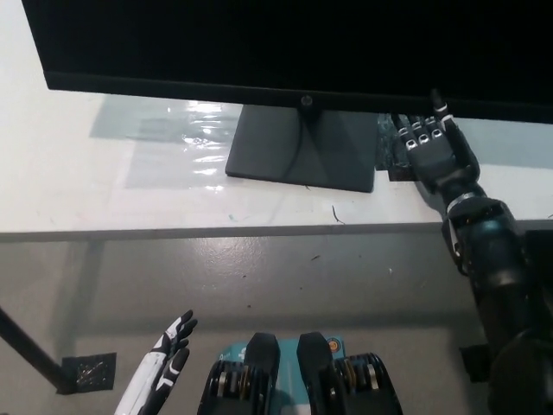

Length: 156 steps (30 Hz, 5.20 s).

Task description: The monitor is being placed at the center of the desk and the robot uses its right hand to grab on the right side of the monitor and tilt the angle of the montior sideways.

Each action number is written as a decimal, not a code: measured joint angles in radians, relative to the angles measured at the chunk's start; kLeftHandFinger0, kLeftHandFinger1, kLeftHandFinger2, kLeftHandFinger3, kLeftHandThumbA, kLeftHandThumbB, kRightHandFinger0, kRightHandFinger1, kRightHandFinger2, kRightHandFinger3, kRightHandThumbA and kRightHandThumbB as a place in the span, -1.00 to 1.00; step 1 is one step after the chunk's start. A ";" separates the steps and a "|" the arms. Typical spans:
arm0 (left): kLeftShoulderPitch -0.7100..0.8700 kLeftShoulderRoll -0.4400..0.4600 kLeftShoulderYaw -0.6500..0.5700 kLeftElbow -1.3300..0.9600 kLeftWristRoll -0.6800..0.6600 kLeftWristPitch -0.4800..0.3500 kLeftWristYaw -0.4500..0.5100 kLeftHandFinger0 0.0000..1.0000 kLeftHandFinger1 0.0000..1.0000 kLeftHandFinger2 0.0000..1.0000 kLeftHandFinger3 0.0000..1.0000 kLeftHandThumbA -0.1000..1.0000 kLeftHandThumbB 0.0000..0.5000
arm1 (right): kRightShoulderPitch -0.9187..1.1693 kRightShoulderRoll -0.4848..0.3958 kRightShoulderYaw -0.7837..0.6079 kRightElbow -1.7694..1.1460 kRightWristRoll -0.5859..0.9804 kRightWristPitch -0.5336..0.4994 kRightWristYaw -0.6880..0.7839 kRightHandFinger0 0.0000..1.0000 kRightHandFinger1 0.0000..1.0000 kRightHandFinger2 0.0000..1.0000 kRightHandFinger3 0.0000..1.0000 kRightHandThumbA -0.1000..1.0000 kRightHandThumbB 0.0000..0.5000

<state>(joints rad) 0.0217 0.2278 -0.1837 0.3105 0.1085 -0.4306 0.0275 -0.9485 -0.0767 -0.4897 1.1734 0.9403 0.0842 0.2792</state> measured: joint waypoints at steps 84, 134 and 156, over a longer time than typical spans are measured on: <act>-0.032 -0.003 0.000 0.014 -0.004 0.001 -0.002 1.00 1.00 1.00 1.00 1.00 0.42 | 0.663 0.125 0.214 -0.817 -0.337 -0.176 0.020 1.00 1.00 1.00 1.00 1.00 0.57; 0.009 0.002 -0.027 0.035 -0.002 0.001 -0.002 1.00 1.00 1.00 1.00 1.00 0.29 | 0.935 -0.113 1.045 -0.923 -1.238 -0.392 -0.642 1.00 1.00 1.00 1.00 1.00 0.00; 0.005 0.022 -0.044 0.010 0.009 0.000 -0.002 1.00 1.00 1.00 1.00 1.00 0.09 | 0.854 -0.176 1.201 -0.889 -1.345 -0.495 -0.936 1.00 1.00 1.00 1.00 0.91 -0.08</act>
<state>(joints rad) 0.0269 0.2493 -0.2279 0.3201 0.1172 -0.4305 0.0252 -0.0948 -0.2526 0.7118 0.2844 -0.4051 -0.4108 -0.6570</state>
